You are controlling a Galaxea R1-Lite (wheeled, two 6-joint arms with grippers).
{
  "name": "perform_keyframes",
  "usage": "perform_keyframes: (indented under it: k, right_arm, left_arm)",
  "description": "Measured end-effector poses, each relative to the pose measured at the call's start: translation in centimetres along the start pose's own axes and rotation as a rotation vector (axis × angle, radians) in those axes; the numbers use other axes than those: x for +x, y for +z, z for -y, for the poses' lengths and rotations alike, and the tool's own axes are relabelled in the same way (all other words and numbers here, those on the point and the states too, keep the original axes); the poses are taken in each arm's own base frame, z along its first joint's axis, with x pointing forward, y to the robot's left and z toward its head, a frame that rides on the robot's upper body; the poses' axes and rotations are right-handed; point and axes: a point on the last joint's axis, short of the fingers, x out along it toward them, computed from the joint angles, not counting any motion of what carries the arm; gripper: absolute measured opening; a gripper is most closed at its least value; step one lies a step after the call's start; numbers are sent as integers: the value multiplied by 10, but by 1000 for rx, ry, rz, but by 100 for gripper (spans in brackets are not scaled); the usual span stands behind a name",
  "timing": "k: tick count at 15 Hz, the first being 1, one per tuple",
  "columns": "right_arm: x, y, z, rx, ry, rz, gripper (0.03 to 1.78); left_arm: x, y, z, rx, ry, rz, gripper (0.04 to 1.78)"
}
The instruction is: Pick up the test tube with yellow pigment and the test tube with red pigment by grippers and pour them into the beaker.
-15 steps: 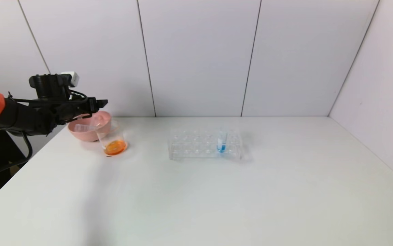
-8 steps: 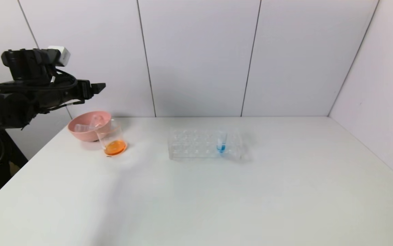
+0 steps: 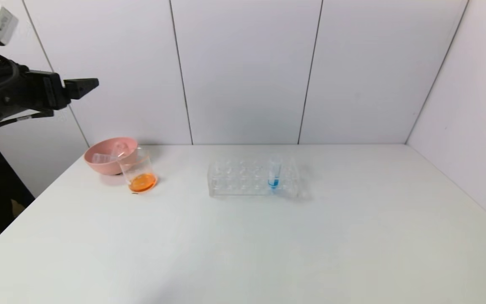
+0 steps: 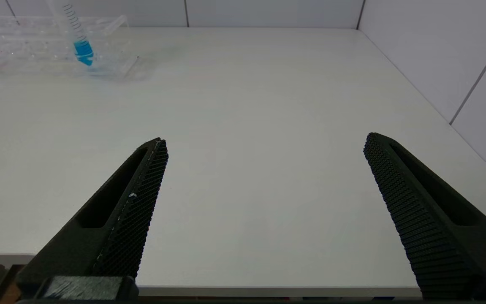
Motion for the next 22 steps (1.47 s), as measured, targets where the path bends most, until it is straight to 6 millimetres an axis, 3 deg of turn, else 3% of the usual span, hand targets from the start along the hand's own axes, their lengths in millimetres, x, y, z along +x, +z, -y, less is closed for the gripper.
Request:
perform_keyframes:
  k: [4,7,10,14,17,22]
  right_arm:
    - [0,0,0,0,0,0,170]
    - [0,0,0,0,0,0,170]
    - [0,0,0,0,0,0,170]
    - [0,0,0,0,0,0,170]
    - [0,0,0,0,0,0,170]
    - [0,0,0,0,0,0,170]
  left_arm:
    - [-82,24,8,6,-45,38,178]
    - [-152,30,17,24,-70,58,178]
    - [-215,25,25,94,-79,106,178]
    - [-296,4,37,212,-10,251,178]
    - [-329,-14,50,382,-105,320,178]
    - [-346,-26,48,396,-132,345,178]
